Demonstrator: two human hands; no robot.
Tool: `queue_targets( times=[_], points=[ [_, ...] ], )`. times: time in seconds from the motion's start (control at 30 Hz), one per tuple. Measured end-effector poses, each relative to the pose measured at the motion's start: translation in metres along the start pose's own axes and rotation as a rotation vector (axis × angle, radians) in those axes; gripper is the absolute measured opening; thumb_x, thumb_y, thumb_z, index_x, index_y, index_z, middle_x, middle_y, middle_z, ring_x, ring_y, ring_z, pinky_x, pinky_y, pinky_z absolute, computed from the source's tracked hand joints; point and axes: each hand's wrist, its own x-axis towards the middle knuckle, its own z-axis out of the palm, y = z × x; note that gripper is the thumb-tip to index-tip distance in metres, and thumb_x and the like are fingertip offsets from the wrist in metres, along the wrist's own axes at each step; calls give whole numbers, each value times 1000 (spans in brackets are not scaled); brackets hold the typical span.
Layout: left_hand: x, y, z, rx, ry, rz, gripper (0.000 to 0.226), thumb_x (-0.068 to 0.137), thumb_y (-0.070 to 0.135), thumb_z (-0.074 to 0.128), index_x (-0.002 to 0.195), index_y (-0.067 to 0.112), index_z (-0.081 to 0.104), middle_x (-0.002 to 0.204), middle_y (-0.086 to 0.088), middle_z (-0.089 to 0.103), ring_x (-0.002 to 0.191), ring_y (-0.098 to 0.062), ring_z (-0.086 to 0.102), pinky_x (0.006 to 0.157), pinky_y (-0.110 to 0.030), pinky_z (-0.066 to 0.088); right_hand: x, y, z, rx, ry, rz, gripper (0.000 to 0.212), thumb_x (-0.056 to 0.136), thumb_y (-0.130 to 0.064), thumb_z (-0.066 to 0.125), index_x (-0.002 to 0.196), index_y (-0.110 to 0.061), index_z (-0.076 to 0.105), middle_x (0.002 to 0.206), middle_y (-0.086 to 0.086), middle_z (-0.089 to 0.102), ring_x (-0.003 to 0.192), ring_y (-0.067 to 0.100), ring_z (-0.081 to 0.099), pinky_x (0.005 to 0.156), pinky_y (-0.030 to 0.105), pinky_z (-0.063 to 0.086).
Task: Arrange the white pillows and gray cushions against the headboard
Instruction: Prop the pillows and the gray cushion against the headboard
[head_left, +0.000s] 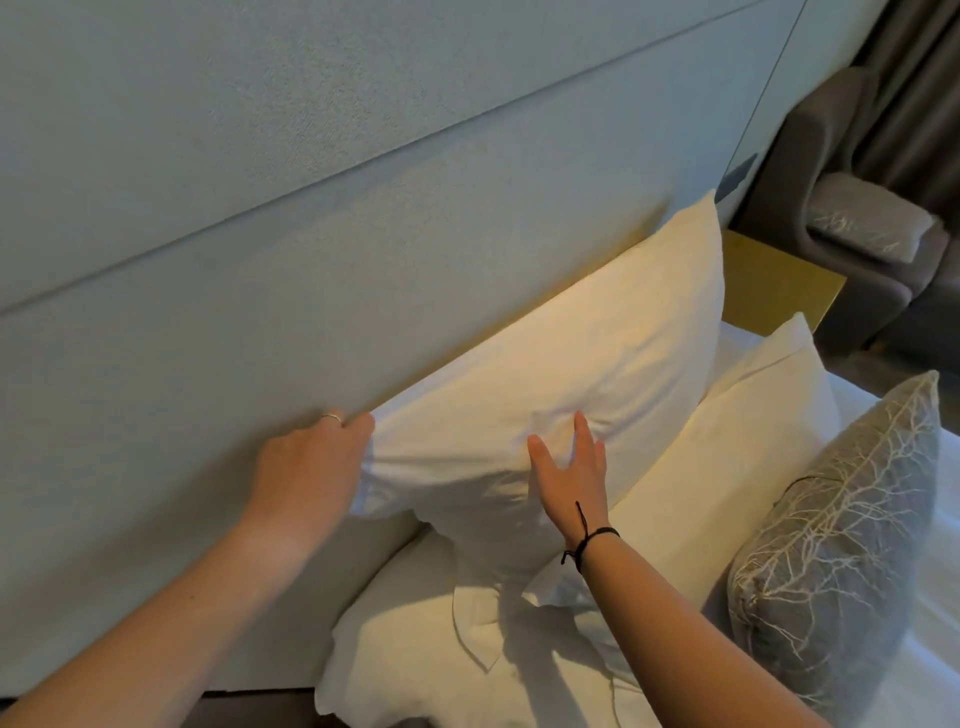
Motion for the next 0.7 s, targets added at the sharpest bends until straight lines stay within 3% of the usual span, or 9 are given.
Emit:
queue_targets(
  times=[0.13, 0.2, 0.27, 0.33, 0.4, 0.47, 0.53, 0.6, 0.7],
  points=[
    [-11, -2, -15, 126, -3, -3, 20, 86, 9, 48, 101, 20, 56, 80, -1, 37, 73, -29, 63, 49, -33, 34, 2, -6, -2, -44, -157, -28, 84, 82, -68, 54, 151, -42, 15, 163, -2, 5, 148, 13, 2, 114, 36, 18],
    [-14, 3, -20, 109, 124, 53, 22, 73, 1, 61, 91, 13, 62, 82, -8, 45, 68, -34, 54, 45, -32, 32, 1, -3, -14, -48, -197, -54, 76, 84, -63, 56, 150, -41, 23, 161, -3, 17, 146, 15, 17, 112, 35, 24],
    [-14, 18, -18, 50, 338, 172, 29, 61, 3, 73, 88, 11, 67, 93, -15, 52, 78, -36, 48, 52, -37, 31, -4, 7, -34, -20, -199, -39, 65, 87, -57, 57, 146, -40, 35, 155, -7, 32, 141, 16, 32, 106, 33, 31],
    [-16, 50, -6, -104, 437, 365, 23, 69, 17, 73, 91, 15, 69, 100, -11, 55, 87, -35, 49, 60, -40, 38, -14, 21, -55, -98, -187, -25, 58, 89, -53, 57, 142, -36, 42, 150, -8, 42, 136, 15, 39, 105, 31, 33],
    [-20, 98, 19, -332, 236, 410, 17, 85, 37, 61, 89, 23, 68, 94, -1, 59, 86, -25, 54, 62, -37, 47, -26, 35, -75, -260, -177, -38, 55, 90, -50, 55, 141, -32, 45, 148, -7, 44, 136, 14, 38, 108, 32, 32],
    [-20, 152, 55, -561, -193, 306, 33, 91, 50, 47, 90, 23, 66, 92, 3, 64, 90, -21, 59, 72, -38, 50, -38, 42, -93, -474, -163, -93, 54, 91, -52, 53, 141, -32, 44, 148, -5, 44, 138, 16, 34, 113, 37, 30],
    [-15, 198, 97, -745, -562, 217, 43, 97, 50, 40, 104, 17, 67, 108, -6, 68, 103, -27, 60, 87, -38, 48, -47, 44, -110, -728, -158, -147, 54, 92, -53, 47, 142, -33, 42, 150, -3, 41, 143, 22, 24, 115, 46, 22],
    [-11, 230, 126, -844, -694, 154, 53, 98, 50, 39, 125, 9, 59, 129, -13, 61, 119, -29, 55, 98, -34, 43, -57, 47, -122, -888, -163, -167, 52, 93, -52, 44, 142, -34, 39, 154, -1, 34, 146, 24, 15, 117, 51, 14],
    [-1, 259, 146, -934, -685, 34, 66, 94, 59, 39, 136, 9, 51, 139, -12, 55, 127, -30, 50, 104, -36, 40, -69, 52, -135, -993, -91, -217, 49, 93, -51, 41, 140, -36, 39, 157, -1, 27, 148, 23, 5, 117, 53, 2]
  ],
)
